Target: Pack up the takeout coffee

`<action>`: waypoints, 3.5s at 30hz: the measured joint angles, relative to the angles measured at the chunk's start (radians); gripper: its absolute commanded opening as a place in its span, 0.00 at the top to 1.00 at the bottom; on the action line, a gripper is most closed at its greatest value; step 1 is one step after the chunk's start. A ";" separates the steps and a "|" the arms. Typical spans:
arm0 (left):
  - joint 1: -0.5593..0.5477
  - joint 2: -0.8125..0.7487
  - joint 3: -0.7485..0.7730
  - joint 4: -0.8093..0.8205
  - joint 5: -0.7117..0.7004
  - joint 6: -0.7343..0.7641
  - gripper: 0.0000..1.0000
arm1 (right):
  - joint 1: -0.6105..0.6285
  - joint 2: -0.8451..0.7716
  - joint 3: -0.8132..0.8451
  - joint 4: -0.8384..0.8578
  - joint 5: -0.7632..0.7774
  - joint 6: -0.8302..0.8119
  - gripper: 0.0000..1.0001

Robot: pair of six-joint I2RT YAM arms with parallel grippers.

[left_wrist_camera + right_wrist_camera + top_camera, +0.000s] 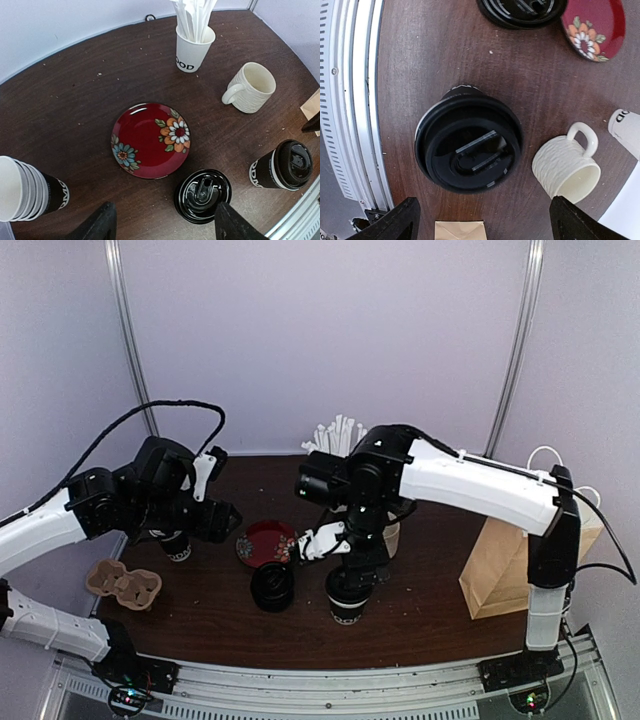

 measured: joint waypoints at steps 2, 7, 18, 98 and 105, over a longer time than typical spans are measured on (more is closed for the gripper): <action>0.000 0.033 0.008 0.005 0.032 -0.019 0.30 | -0.018 -0.050 -0.006 0.008 -0.010 0.002 0.07; 0.000 0.135 0.010 0.080 0.174 -0.089 0.29 | -0.156 -0.265 -0.142 0.115 -0.125 0.075 0.11; -0.037 0.369 0.010 0.300 0.446 -0.217 0.28 | -0.405 -0.556 -0.797 0.544 -0.579 0.472 0.29; -0.139 0.557 -0.016 0.524 0.593 -0.206 0.47 | -0.437 -0.305 -0.773 0.665 -0.822 0.520 0.31; -0.163 0.570 0.086 0.373 0.546 -0.182 0.42 | -0.450 -0.314 -0.772 0.665 -0.840 0.520 0.21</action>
